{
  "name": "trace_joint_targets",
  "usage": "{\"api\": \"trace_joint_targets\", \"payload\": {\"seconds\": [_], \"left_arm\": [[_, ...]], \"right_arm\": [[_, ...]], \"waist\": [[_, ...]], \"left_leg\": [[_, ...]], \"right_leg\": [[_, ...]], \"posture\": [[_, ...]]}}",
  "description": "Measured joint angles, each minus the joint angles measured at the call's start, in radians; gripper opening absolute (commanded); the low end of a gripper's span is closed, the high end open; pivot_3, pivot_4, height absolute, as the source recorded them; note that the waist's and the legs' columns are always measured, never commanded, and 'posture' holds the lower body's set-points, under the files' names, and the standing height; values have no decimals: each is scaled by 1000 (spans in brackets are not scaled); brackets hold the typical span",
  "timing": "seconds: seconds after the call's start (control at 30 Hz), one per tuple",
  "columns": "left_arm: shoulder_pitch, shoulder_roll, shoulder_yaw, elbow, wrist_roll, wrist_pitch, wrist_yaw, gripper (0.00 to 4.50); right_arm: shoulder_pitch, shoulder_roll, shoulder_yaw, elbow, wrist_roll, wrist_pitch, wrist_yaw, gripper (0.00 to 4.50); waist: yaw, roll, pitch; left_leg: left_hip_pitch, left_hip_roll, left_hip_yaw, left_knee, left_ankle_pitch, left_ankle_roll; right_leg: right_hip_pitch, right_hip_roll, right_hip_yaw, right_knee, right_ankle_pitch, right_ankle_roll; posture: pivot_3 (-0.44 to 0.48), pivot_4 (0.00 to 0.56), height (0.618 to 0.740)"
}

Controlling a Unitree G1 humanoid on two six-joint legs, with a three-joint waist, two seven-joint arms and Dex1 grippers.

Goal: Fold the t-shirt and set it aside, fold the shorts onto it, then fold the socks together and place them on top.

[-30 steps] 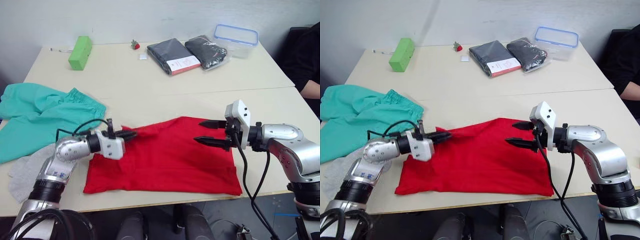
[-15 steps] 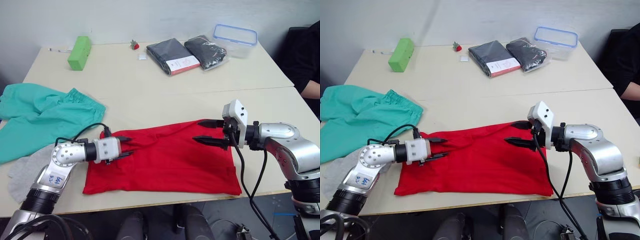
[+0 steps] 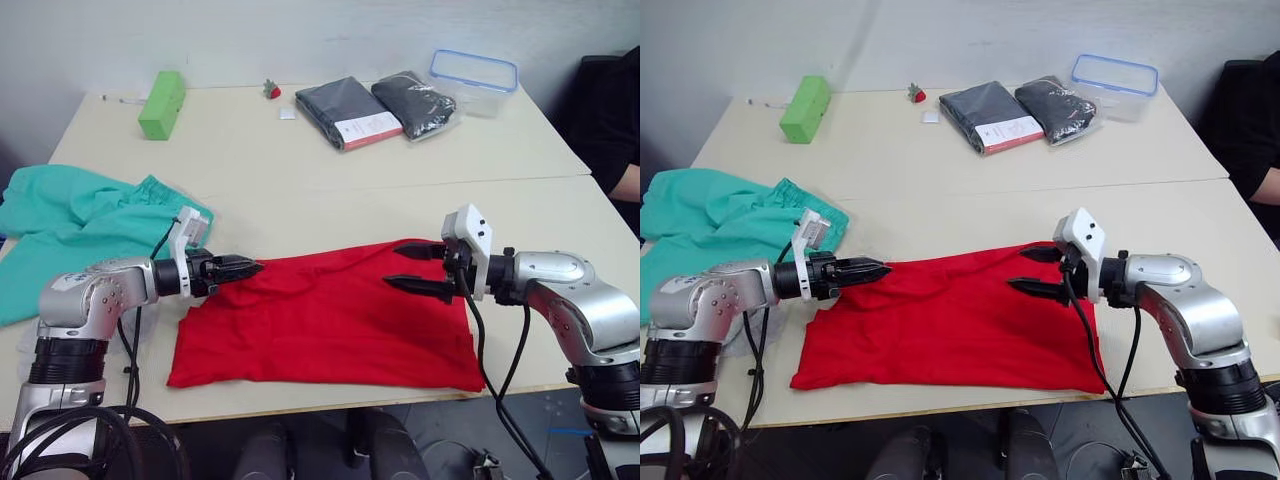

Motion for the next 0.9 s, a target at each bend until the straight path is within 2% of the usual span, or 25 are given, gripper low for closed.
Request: {"api": "trace_joint_targets", "payload": {"seconds": [0.17,0.37,0.67,0.9], "left_arm": [[-17,19,-23,-1,-4,74,-16,2228],[-19,48,-61,4,25,85,-21,2228],[-155,51,-6,166,43,108,9,2228],[-163,62,-28,186,39,184,-34,2228]], "right_arm": [[0,0,0,-10,2,0,-7,3197],[2,0,-1,-18,7,2,-16,3197],[6,2,-1,-30,14,3,-23,3197],[15,2,-1,-39,26,4,-23,3197]], "waist": [[-2,0,0],[0,0,0],[1,0,0],[0,0,0]], "left_leg": [[1,0,0,0,0,-1],[1,0,0,0,0,-1],[0,0,0,0,0,-1],[0,0,1,0,0,-1]], "right_leg": [[0,0,1,0,0,0],[0,0,1,0,0,0],[0,0,1,0,0,0],[0,0,1,0,0,0]], "posture": [[0,150,740],[0,150,740],[0,150,740],[0,150,740]]}}
